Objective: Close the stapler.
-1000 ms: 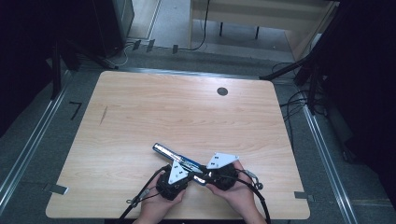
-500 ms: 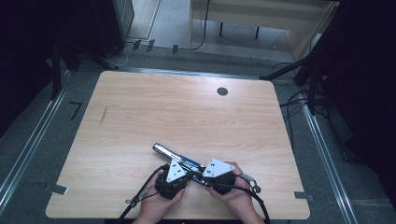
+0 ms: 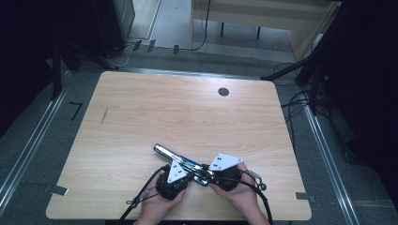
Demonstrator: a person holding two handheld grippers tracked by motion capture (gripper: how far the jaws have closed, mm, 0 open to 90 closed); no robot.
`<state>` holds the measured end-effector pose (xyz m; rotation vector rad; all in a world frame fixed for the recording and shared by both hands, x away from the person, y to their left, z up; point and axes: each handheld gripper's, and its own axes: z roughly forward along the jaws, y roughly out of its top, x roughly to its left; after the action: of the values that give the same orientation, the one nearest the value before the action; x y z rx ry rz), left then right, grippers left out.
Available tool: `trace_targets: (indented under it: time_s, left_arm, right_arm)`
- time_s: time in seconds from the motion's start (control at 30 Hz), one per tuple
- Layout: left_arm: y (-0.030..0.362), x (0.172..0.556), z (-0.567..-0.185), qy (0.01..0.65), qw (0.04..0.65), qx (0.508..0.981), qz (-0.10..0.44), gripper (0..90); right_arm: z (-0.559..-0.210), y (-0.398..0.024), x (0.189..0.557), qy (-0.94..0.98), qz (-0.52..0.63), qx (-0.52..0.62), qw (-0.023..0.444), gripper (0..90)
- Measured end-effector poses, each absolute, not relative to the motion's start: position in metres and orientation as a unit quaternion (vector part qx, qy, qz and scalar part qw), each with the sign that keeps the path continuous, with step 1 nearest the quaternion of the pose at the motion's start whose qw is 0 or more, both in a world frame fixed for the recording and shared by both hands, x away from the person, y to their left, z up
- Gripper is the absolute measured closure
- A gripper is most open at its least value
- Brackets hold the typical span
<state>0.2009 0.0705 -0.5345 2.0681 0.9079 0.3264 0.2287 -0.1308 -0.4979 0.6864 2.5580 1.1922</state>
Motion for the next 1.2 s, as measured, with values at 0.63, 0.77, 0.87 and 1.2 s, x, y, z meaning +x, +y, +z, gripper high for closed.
trace_targets:
  time_s: [0.63,0.77,0.87,1.2]
  left_arm:
    - [0.0706,0.201,-0.5346,0.361,0.417,0.824,0.129,90.0]
    - [0.0706,0.201,-0.5345,0.362,0.417,0.824,0.129,90.0]
    - [0.0707,0.201,-0.5345,0.362,0.417,0.824,0.129,90.0]
    - [0.0707,0.201,-0.5345,0.362,0.417,0.824,0.129,90.0]
  right_arm:
    - [-0.5002,-0.1284,0.2331,0.886,0.385,0.233,0.111,80.0]
    - [-0.5008,-0.1279,0.2334,0.888,0.384,0.229,0.108,80.0]
    - [-0.501,-0.1279,0.234,0.888,0.385,0.228,0.11,80.0]
    - [-0.5012,-0.1279,0.2345,0.888,0.385,0.225,0.109,80.0]
